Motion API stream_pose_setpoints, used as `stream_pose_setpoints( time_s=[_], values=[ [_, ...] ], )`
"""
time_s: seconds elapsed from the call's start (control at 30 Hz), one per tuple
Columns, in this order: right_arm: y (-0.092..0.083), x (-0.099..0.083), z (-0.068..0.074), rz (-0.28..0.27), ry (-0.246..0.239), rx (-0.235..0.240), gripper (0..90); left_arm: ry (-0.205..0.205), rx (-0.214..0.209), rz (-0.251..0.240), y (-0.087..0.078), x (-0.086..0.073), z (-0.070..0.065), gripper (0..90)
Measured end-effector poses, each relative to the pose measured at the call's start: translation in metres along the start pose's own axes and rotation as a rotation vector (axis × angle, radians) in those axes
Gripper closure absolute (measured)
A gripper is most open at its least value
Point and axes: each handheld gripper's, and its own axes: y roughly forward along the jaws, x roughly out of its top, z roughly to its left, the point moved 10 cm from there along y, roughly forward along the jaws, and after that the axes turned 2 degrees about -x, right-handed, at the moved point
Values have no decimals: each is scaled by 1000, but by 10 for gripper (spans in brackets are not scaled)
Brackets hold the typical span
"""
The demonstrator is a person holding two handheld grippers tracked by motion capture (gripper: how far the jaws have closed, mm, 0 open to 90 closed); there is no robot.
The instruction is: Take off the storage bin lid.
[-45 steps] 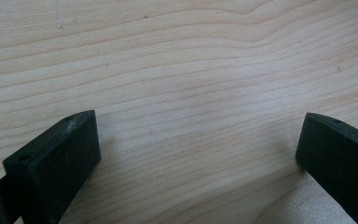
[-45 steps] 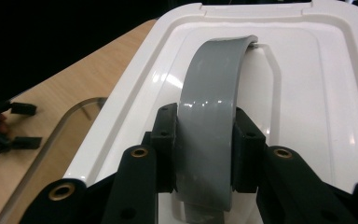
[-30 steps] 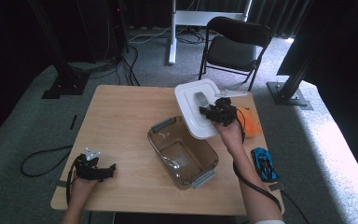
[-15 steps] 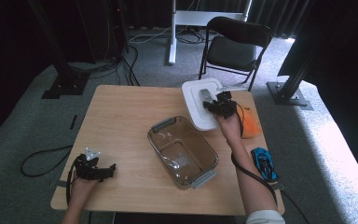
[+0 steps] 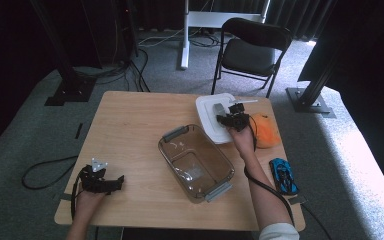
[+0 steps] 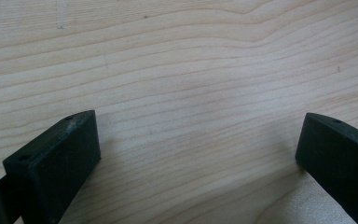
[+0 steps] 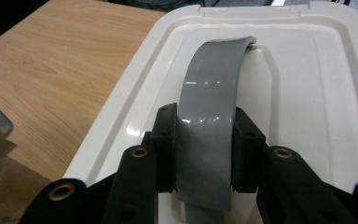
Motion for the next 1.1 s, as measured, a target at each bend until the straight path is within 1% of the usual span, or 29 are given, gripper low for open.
stream_pose_setpoints(
  time_s=[0.17, 0.37, 0.47, 0.67, 0.77, 0.83, 0.93, 1.1],
  values=[
    [10, -8, -2, 14, 20, 6, 677, 0, 0, 0, 0, 0, 0, 1],
    [21, -18, -4, 27, 19, -2, 677, 0, 0, 0, 0, 0, 0, 2],
    [27, -23, -4, 37, 28, -4, 678, 0, 0, 0, 0, 0, 0, 2],
    [39, -34, -2, 70, 40, 6, 677, 0, 0, 0, 0, 0, 0, 2],
    [45, -40, 1, 93, 37, 18, 677, 1, -1, 0, 0, 0, 0, 1],
    [48, -44, 1, 103, 31, 11, 677, 2, -3, -1, 0, 0, 0, 2],
    [51, -48, 1, 105, 49, 16, 677, 2, -3, 0, 0, 0, 0, 1],
    [53, -52, 1, 107, 43, 15, 676, 2, -3, 0, 0, 0, 0, 2]
  ],
)
